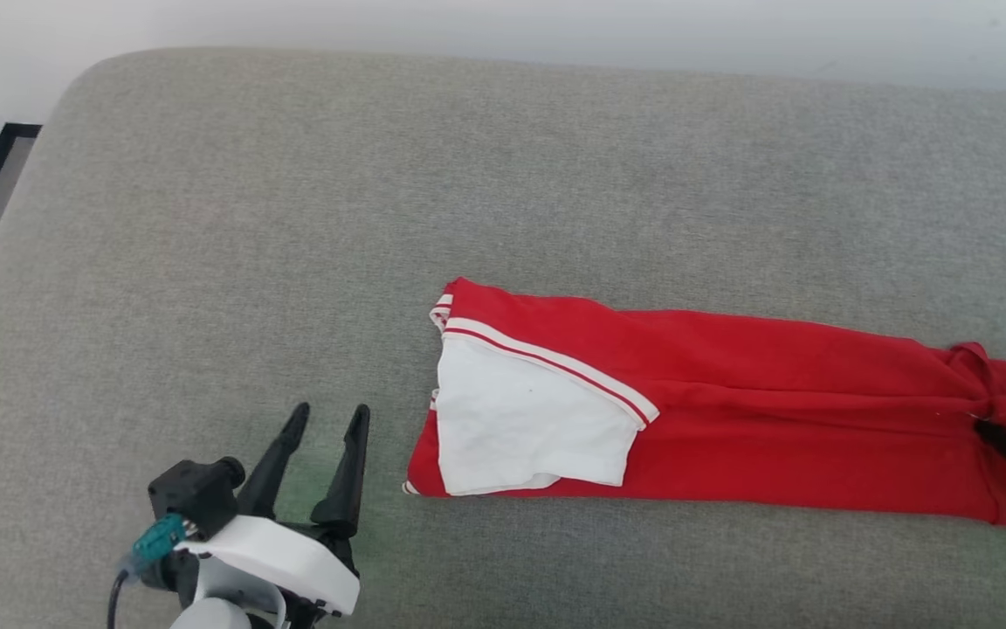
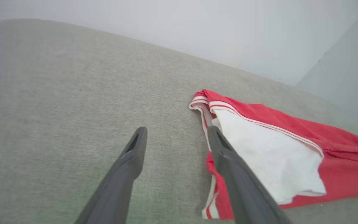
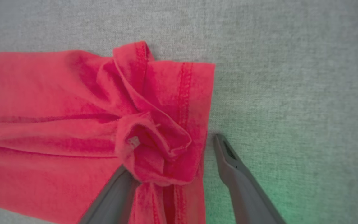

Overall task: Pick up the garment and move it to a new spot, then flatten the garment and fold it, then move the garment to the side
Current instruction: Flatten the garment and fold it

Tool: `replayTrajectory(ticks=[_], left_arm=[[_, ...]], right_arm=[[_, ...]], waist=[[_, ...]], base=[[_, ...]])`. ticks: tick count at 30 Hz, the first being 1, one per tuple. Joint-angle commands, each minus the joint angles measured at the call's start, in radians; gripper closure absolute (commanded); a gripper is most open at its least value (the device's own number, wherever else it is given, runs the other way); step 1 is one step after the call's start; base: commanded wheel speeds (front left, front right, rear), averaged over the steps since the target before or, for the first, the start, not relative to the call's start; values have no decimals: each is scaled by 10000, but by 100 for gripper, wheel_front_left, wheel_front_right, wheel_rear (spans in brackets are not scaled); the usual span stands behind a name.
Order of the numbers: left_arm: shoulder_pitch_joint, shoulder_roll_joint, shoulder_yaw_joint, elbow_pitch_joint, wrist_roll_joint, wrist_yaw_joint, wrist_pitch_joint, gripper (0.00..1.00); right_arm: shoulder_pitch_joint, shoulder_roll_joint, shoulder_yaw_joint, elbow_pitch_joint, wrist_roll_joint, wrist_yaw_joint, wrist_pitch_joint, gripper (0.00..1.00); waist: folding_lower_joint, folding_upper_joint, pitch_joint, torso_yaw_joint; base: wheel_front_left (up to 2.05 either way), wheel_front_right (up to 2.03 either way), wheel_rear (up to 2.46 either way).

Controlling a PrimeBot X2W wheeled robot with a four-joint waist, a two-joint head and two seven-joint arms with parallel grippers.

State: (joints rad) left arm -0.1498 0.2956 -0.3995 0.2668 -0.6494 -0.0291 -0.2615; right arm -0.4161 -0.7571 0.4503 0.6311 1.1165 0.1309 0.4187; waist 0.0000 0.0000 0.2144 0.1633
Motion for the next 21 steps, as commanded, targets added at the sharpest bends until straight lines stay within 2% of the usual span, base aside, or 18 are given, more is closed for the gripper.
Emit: replayTrajectory(ticks=[1, 2, 3, 5, 6, 7, 8, 12, 18, 21], left_arm=[[111, -75, 220, -98, 604, -55, -48, 0], [179, -181, 448, -212, 1190, -71, -48, 0], [289, -333, 655, -336, 1721, -76, -47, 0], [489, -530, 981, -560, 2801, -128, -47, 0], [545, -602, 1124, -705, 3314, -65, -49, 0], [604, -689, 1237, -829, 3725, -33, -48, 0], [675, -743, 1305, -943, 4185, -33, -49, 0], [935, -921, 1616, -1325, 5417, 129, -48, 0], [1208, -1192, 2039, -1866, 5935, 125, -49, 0], [1260, -1272, 2204, -2014, 5931, -23, -49, 0]], right_arm=[[186, 431, 249, 144, -54, -3, 222, 0], [188, 464, 262, 157, -79, -3, 281, 12], [175, 503, 276, 171, -113, -3, 331, 42], [173, 595, 341, 202, -114, -3, 500, 70], [188, 631, 389, 180, -147, -3, 576, 88], [200, 670, 424, 159, -152, -2, 653, 96], [228, 706, 444, 143, -129, -2, 740, 100], [296, 657, 474, 64, -110, -3, 943, 100], [114, 478, 137, 103, -200, -5, 574, 100], [-25, 330, -140, 160, -260, -28, 217, 100]], waist=[[0, 0, 7, 34], [0, 0, 16, 55], [0, 0, 25, 70], [0, 0, 31, 79], [0, 0, 34, 76], [0, 0, 37, 67], [0, 0, 27, 55], [0, 0, -15, -29], [0, 0, -34, -244], [0, 0, -30, -384]], base=[[0, 0, 0], [0, 0, 0], [0, 0, 0], [0, 0, 0], [0, 0, 0], [0, 0, 0], [0, 0, 0], [0, 0, 0], [0, 0, 0], [0, 0, 0]])
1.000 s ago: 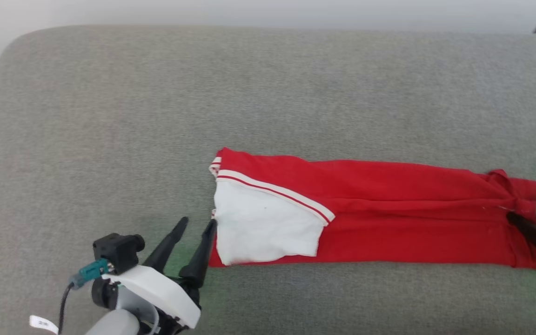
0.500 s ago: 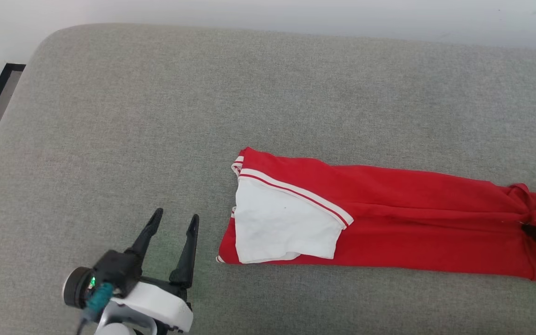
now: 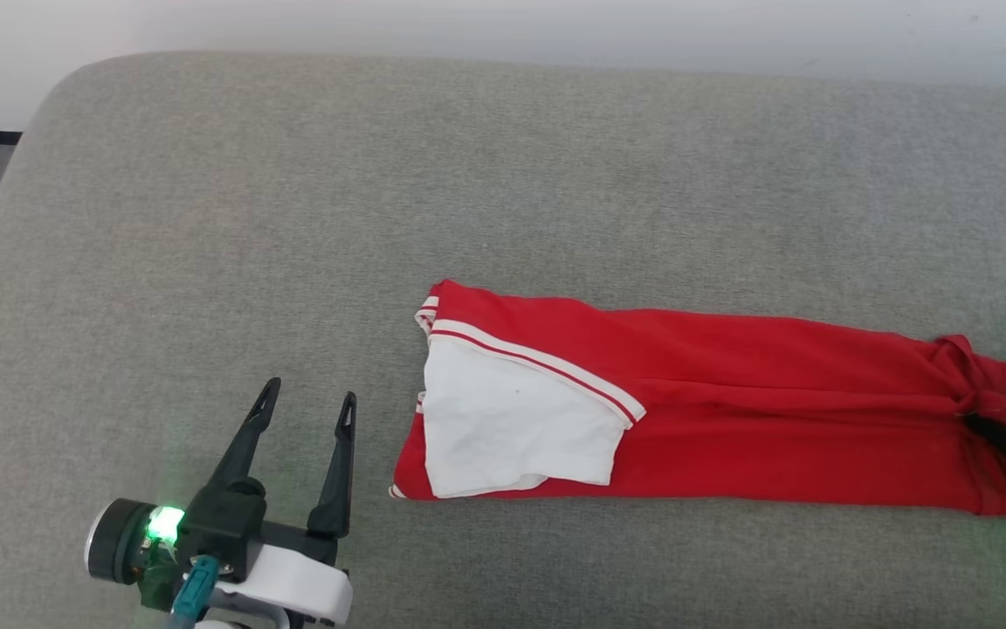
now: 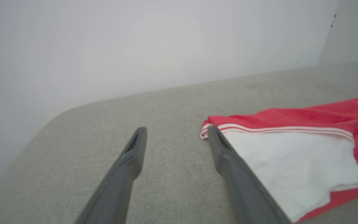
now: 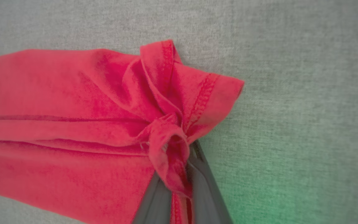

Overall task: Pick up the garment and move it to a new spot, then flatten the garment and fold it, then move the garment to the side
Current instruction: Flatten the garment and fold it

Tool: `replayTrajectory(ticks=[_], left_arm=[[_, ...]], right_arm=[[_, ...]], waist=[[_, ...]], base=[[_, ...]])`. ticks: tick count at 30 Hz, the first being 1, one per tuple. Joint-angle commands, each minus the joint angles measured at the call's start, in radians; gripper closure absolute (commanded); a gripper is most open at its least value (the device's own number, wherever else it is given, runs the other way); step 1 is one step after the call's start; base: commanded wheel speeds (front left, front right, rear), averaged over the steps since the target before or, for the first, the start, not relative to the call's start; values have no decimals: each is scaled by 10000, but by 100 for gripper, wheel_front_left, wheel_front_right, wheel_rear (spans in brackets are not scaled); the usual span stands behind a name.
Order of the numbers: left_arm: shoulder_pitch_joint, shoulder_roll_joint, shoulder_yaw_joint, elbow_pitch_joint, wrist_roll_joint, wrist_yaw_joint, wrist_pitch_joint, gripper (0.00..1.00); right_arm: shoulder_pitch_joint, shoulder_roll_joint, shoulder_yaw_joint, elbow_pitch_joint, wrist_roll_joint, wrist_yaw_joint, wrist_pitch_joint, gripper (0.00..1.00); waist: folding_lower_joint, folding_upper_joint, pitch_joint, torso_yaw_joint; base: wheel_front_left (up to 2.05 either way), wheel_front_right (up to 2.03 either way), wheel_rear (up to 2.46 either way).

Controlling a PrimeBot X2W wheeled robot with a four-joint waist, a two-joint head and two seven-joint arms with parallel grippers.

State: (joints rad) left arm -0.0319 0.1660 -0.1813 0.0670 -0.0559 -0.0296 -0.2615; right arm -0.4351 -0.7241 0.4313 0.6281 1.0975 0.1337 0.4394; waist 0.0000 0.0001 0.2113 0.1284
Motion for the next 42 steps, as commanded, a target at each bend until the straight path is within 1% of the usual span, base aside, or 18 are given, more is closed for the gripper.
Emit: replayTrajectory(ticks=[1, 6, 7, 9, 13, 16, 20, 23, 26, 29, 34, 37, 42], left_arm=[[92, 60, 55, -49, 122, -40, -50, 0], [94, 7, 289, -135, 277, -87, -50, 0], [94, 7, 289, -135, 277, -87, -50, 0], [89, 23, 365, -158, 344, -94, -49, 0], [108, 76, 402, -138, 487, -62, -49, 0], [20, 52, 367, -101, 494, -56, -49, 0], [21, 25, 353, -4, 474, -59, -51, 0], [110, 1, 380, 32, 437, -43, -49, 0], [199, -33, 369, 78, 443, -19, -49, 0], [250, -88, 372, 88, 425, 4, -49, 0], [413, -182, 364, 123, 406, 66, -50, 0], [436, -239, 386, 73, 367, 75, -50, 0], [505, -315, 419, 23, 315, 27, -50, 0]], right_arm=[[171, -97, -13, 190, -101, -58, -75, 100], [154, -638, -456, 290, -164, -55, -514, 100], [154, -638, -456, 290, -164, -55, -514, 100], [106, -850, -678, 417, -148, -54, -677, 100], [-60, -1425, -1215, 997, -141, -54, -999, 100], [-78, -1862, -1511, 1722, -429, -52, -1355, 100], [-206, -2088, -1908, 2327, -453, -35, -1732, 100], [-90, -2055, -1931, 2166, -392, -35, -1811, 100], [195, -1963, -1695, 1516, -533, -35, -1846, 100], [520, -1854, -1422, 508, -685, -34, -1805, 100], [975, -1499, -974, -1740, -1135, -32, -1543, 100], [1199, -1151, -783, -3110, -1516, -34, -1211, 100], [1425, -273, -558, -5013, -2391, -34, -393, 100]], waist=[[0, -1, 2, -80], [0, -1, 35, -354], [0, -1, 35, -354], [0, -1, 54, -468], [0, -1, 65, -674], [0, -1, 50, -727], [0, -1, -36, -774], [0, -1, -134, -823], [0, -1, -240, -840], [0, -1, -338, -848], [0, -1, -429, -786], [0, -1, -452, -716], [0, -1, -513, -535]], base=[[0, 0, 0], [0, 0, 0], [0, 0, 0], [0, 0, 0], [0, 0, 0], [0, 0, 0], [0, 0, 0], [0, 0, 0], [0, 0, 0], [0, 0, 0], [0, 0, 0], [0, 0, 0], [0, 0, 0]])
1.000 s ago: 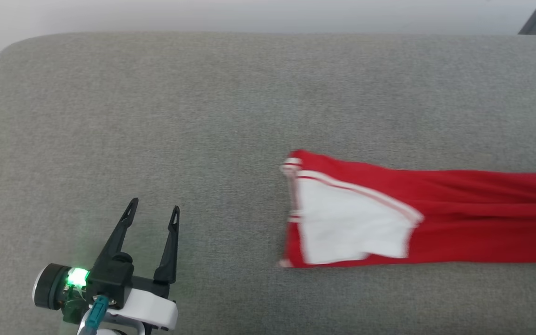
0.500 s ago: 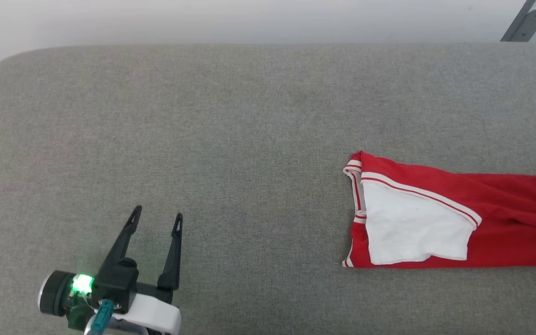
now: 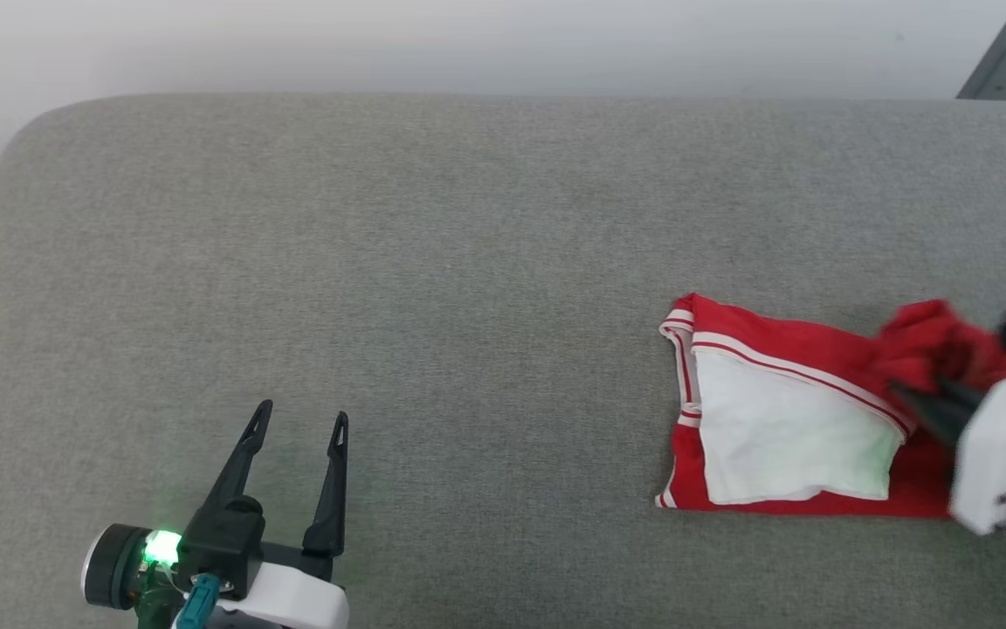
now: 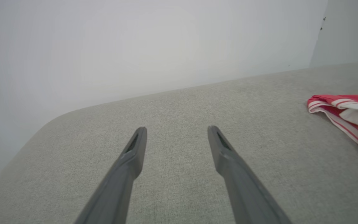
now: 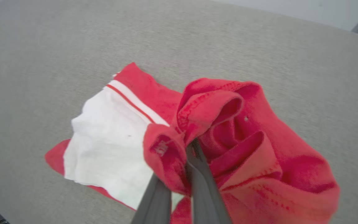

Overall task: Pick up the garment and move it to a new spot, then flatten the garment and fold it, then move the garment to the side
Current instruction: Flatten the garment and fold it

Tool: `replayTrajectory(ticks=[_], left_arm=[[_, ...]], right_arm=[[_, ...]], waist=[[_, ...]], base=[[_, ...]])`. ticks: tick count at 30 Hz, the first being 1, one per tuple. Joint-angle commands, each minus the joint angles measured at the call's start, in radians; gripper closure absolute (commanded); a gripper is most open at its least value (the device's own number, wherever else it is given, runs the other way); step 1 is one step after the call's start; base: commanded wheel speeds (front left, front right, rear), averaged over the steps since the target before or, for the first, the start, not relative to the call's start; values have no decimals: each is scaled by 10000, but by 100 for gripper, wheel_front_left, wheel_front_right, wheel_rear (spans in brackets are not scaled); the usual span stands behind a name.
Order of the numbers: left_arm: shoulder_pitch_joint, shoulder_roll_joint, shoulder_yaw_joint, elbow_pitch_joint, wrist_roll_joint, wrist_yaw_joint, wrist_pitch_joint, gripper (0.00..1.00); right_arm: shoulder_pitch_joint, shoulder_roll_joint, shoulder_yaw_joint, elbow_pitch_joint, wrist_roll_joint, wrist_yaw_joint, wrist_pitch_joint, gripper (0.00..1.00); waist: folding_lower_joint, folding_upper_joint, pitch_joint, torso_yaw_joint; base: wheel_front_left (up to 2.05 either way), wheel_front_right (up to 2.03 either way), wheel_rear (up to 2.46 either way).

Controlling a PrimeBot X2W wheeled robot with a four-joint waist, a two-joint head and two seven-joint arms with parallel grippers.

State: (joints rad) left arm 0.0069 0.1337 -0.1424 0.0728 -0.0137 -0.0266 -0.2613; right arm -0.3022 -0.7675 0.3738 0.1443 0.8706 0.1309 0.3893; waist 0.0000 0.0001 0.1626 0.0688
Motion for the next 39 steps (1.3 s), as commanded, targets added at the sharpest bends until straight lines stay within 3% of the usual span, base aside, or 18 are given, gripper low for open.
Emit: replayTrajectory(ticks=[1, 6, 11, 23, 24, 25, 26, 27, 34, 39], left_arm=[[115, -14, 40, -53, -106, -5, -52, 0], [153, -89, 101, -152, -87, -3, -52, 0], [61, -170, 27, -245, 25, 2, -52, 0], [-231, -299, -15, -263, 3, -113, -52, 0], [-225, -300, 5, -264, -5, -126, -52, 0], [-212, -305, 32, -257, -17, -120, -52, 0], [-180, -311, 66, -250, -37, -105, -52, 0], [-132, -319, 94, -236, -66, -105, -52, 0], [124, -249, 139, -120, -103, -298, -52, 0], [128, -267, 251, 93, -262, -486, -52, 0]], right_arm=[[123, 346, 60, -495, -287, -4, 293, 100], [-24, 1262, 295, -1607, -940, -5, 1042, 100], [-264, 1772, 554, -1821, -1341, -5, 1492, 100], [-782, 2481, 1136, -1, -2210, -5, 785, 100], [-798, 2524, 1171, 87, -2168, -5, 661, 96], [-812, 2556, 1191, 124, -2113, -5, 541, 67], [-847, 2587, 1191, 134, -2076, -5, 414, 26], [-895, 2621, 1177, 136, -2039, -5, 316, 0], [-1330, 2723, 455, -316, -1857, -5, -149, 0], [-1167, 2772, -490, 323, -1991, -5, -881, 0]], waist=[[0, -1, -38, 111], [0, -1, -59, 302], [0, -1, 16, 485], [0, -1, 314, 791], [0, -1, 297, 786], [0, -1, 264, 762], [0, -1, 229, 723], [0, -1, 183, 672], [0, -1, -320, 159], [0, -1, -545, -195]], base=[[0, 0, 0], [0, 0, 0], [0, 0, 0], [0, 0, 0], [0, 0, 0], [0, 0, 0], [0, 0, 0], [0, 0, 0], [0, 0, 0], [0, 0, 0]])
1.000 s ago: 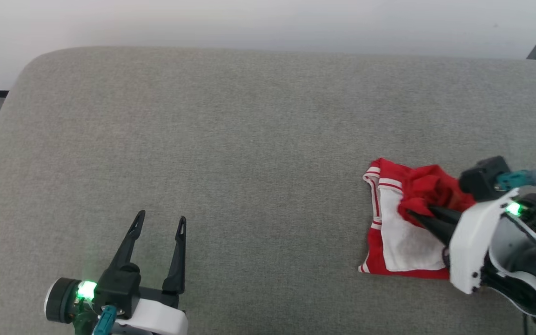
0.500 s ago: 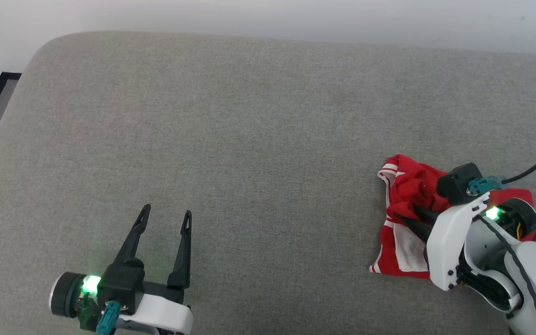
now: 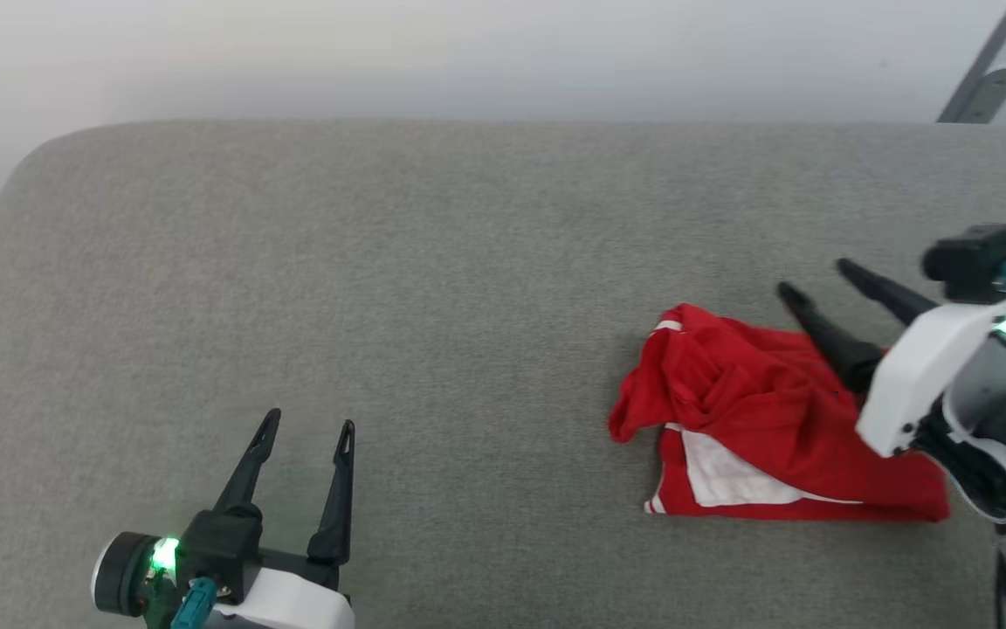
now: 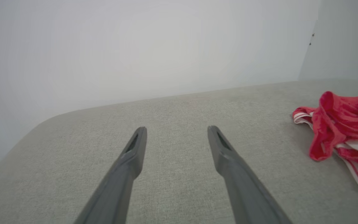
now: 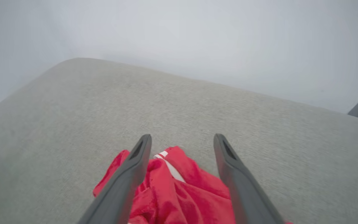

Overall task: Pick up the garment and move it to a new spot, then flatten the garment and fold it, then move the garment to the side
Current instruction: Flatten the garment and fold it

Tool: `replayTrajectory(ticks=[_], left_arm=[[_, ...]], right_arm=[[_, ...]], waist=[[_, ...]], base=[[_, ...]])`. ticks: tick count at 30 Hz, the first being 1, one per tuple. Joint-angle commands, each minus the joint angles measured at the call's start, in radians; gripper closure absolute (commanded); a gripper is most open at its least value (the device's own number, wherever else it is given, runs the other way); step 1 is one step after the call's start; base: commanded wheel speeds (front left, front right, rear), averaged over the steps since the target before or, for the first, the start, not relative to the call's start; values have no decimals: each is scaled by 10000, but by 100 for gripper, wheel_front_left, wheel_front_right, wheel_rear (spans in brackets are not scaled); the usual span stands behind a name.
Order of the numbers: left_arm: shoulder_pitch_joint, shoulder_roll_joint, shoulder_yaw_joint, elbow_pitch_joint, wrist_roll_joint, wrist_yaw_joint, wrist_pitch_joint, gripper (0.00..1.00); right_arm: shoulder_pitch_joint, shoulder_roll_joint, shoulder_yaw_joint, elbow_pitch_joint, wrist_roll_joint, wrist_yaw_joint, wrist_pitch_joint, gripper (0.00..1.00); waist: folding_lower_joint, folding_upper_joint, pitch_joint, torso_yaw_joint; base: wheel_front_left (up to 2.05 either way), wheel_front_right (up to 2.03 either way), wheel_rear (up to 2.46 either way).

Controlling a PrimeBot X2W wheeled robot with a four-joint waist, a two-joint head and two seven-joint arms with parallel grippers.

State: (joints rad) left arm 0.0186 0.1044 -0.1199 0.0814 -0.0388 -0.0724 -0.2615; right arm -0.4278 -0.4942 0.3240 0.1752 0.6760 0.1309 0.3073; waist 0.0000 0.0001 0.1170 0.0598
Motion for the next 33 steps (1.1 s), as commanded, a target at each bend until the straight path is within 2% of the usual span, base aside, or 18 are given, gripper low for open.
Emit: replayTrajectory(ticks=[1, 7, 13, 20, 26, 33], left_arm=[[-42, 12, 12, 102, -44, -96, -50, 0], [-497, -180, -127, 559, -251, -314, -50, 0], [-443, -351, 335, 888, -539, -339, -50, 0], [48, -314, 988, 880, -537, -419, -50, 0], [727, -132, 1415, 608, -414, -498, -50, 0], [1433, -92, 1777, -87, -361, -556, -50, 0]], right_arm=[[125, -59, -18, 203, -143, -5, -385, 0], [472, -677, 43, 1736, -39, -5, -2908, 0], [860, -456, 269, 2680, 289, -5, -5195, 0], [1547, -78, 83, 2235, -6, -5, -5724, 0], [2541, 376, -1085, 1017, -787, -5, -5722, 0], [4013, 592, -2299, 101, -1154, -5, -5727, 0]], waist=[[0, -1, -123, -148], [0, -1, -307, -314], [0, -1, -656, -568], [0, -1, -1008, -836], [0, -1, -1087, -947], [0, -1, -1125, -631]], base=[[0, 0, 0], [0, 0, 0], [0, 0, 0], [0, 0, 0], [0, 0, 0], [0, 0, 0]])
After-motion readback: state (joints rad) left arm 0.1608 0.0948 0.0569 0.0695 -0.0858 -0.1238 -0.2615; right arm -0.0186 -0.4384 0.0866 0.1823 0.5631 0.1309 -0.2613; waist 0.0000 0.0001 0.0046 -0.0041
